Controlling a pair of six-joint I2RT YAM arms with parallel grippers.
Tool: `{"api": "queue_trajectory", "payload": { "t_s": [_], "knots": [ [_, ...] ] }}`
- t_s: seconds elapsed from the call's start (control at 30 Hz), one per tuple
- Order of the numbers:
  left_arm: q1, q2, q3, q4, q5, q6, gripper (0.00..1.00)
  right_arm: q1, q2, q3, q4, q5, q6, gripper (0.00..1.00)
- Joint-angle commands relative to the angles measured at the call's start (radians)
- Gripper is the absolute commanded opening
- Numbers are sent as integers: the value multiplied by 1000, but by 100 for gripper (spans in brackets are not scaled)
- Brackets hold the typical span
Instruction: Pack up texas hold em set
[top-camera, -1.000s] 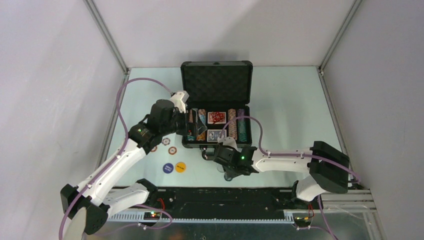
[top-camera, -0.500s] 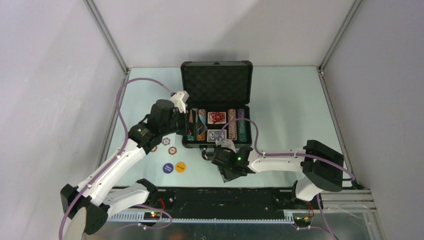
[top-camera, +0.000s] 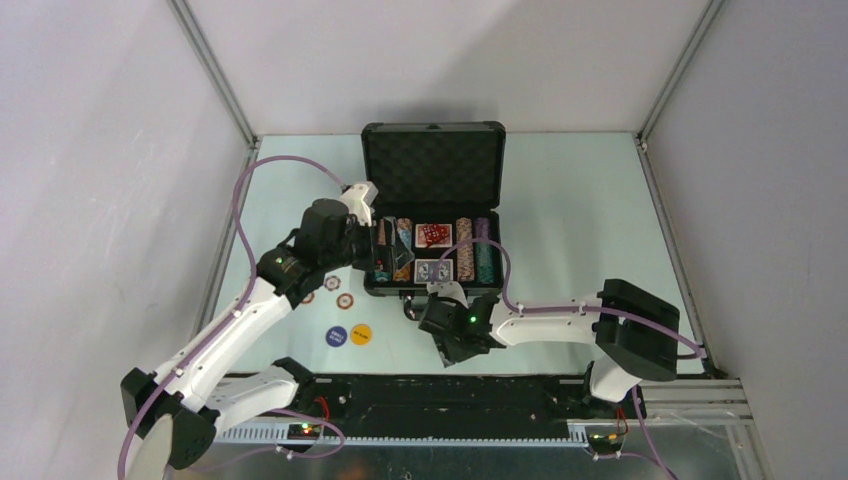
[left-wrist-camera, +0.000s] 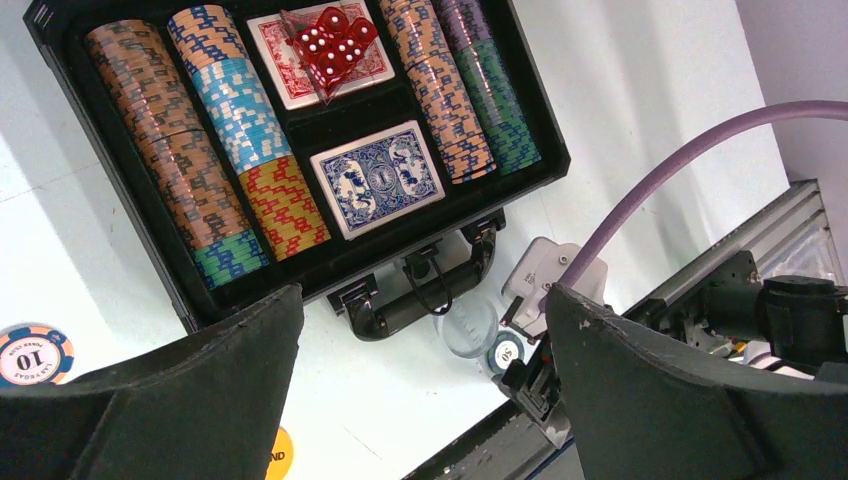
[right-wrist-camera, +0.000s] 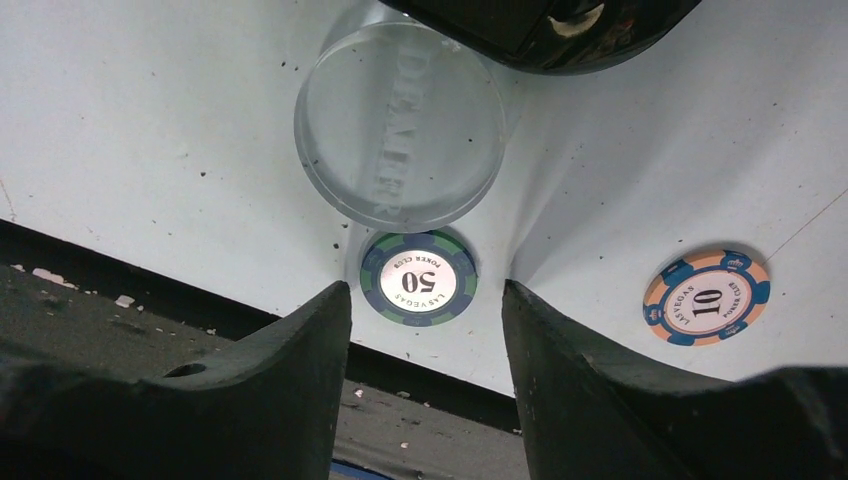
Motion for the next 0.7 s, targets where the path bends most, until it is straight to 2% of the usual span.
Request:
{"api": "queue_trajectory", "payload": {
  "t_s": [0.0, 0.3, 0.67],
  "knots": [
    [7, -13, -2, 12, 13, -11, 96, 7, 40, 15, 6, 16, 17, 60],
    [7, -12, -2, 11, 13, -10, 96, 17, 72, 15, -5, 26, 25, 54],
    [7, -11, 0, 12, 16, -12, 96, 23, 62, 16, -9, 34, 29, 40]
  ]
}}
